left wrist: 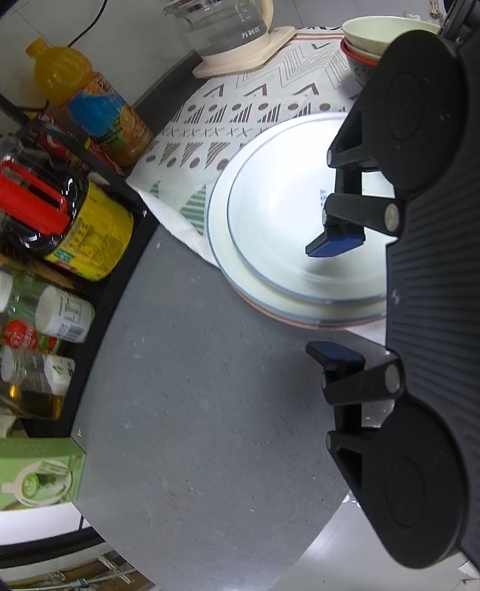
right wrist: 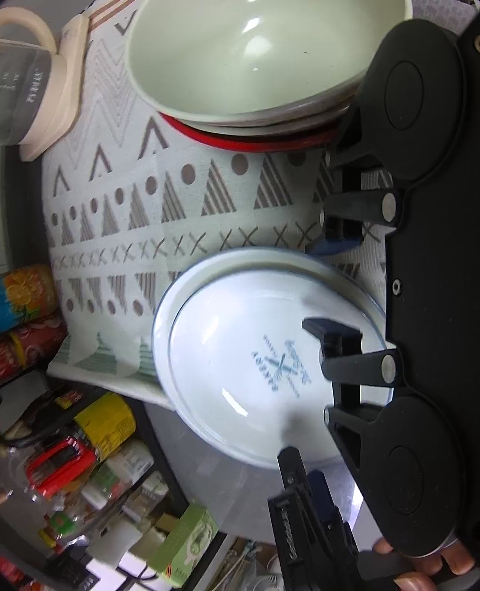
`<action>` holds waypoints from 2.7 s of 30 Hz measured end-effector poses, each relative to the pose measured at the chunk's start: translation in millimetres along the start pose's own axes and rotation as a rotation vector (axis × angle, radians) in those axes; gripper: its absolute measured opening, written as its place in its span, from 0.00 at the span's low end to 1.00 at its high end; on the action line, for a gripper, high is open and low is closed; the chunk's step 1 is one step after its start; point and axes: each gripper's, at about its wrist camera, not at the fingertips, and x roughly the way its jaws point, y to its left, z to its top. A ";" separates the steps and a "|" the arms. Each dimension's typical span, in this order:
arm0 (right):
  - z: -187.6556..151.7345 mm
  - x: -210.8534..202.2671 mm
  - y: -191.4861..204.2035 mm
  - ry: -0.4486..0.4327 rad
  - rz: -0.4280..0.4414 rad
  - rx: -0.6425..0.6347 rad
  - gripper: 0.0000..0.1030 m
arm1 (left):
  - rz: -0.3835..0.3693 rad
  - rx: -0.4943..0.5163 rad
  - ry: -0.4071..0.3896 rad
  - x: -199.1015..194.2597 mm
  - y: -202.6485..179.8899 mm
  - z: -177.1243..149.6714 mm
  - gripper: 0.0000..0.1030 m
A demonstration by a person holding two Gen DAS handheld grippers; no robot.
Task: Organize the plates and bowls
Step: 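Lower the 'BAKERY' plate onto the 'Sweet' plate with both grippers, then open both grippers to release the 'BAKERY' plate, then move both grippers toward the red bowl holding the green bowls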
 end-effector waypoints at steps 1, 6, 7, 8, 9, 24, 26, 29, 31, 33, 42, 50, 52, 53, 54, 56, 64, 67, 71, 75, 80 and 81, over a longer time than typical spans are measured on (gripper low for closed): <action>1.2 -4.9 0.1 -0.007 0.006 -0.003 0.46 | -0.006 0.002 0.001 -1.1 -2.2 0.9 0.47; 8.0 -32.5 -5.7 -0.061 0.041 0.005 0.53 | -0.021 0.014 -0.013 -9.8 -13.4 3.2 0.70; 9.7 -38.2 -7.7 -0.077 0.041 0.008 0.54 | -0.017 0.022 -0.018 -11.6 -16.8 3.4 0.72; 11.4 -43.7 -10.9 -0.094 0.041 0.010 0.58 | -0.018 0.031 -0.020 -12.8 -20.2 3.9 0.74; 12.8 -49.6 -14.2 -0.112 0.037 0.013 0.60 | -0.025 0.038 -0.018 -13.5 -23.7 4.5 0.74; 25.2 -97.3 -69.0 -0.270 -0.054 0.095 0.84 | -0.127 0.167 -0.004 -26.0 -89.5 -3.2 0.76; 24.3 -100.9 -77.1 -0.280 -0.065 0.113 0.84 | -0.141 0.187 0.001 -25.7 -99.3 -5.0 0.76; 22.4 -104.5 -86.7 -0.293 -0.091 0.132 0.84 | -0.163 0.216 0.009 -25.0 -112.8 -8.3 0.76; 21.0 -106.6 -93.9 -0.299 -0.103 0.148 0.85 | -0.176 0.235 0.018 -23.7 -121.4 -9.7 0.76; 19.2 -108.3 -100.6 -0.303 -0.118 0.162 0.85 | -0.187 0.252 0.026 -22.3 -129.3 -11.9 0.76; 9.8 -110.3 -128.5 -0.304 -0.173 0.220 0.85 | -0.233 0.288 0.081 -9.3 -155.4 -25.6 0.76; 1.1 -104.2 -151.0 -0.271 -0.196 0.265 0.85 | -0.260 0.326 0.129 4.8 -175.3 -38.0 0.76; -1.1 -101.3 -155.6 -0.259 -0.193 0.274 0.85 | -0.266 0.332 0.139 9.0 -178.9 -40.0 0.76; -2.2 -99.8 -157.7 -0.253 -0.193 0.279 0.85 | -0.266 0.334 0.145 11.5 -180.6 -41.3 0.76; -3.0 -98.1 -159.7 -0.246 -0.193 0.283 0.85 | -0.264 0.337 0.151 14.0 -182.2 -42.5 0.76; -4.7 -94.6 -163.6 -0.234 -0.187 0.293 0.84 | -0.264 0.342 0.162 18.9 -184.7 -45.5 0.76; -10.9 -78.5 -178.4 -0.166 -0.166 0.341 0.72 | -0.250 0.345 0.212 38.7 -191.5 -60.4 0.73; -14.2 -71.8 -184.5 -0.136 -0.149 0.367 0.61 | -0.248 0.347 0.222 42.9 -192.2 -64.7 0.67; -19.7 -65.8 -187.5 -0.108 -0.133 0.379 0.48 | -0.246 0.334 0.253 50.2 -191.4 -67.0 0.52; -22.6 -62.3 -189.4 -0.094 -0.128 0.385 0.40 | -0.249 0.330 0.260 54.2 -191.2 -68.8 0.47; -24.1 -54.5 -195.8 -0.068 -0.122 0.396 0.35 | -0.270 0.331 0.270 60.4 -194.7 -70.0 0.38; -24.4 -52.2 -196.7 -0.063 -0.122 0.398 0.33 | -0.280 0.339 0.271 61.8 -195.6 -70.9 0.34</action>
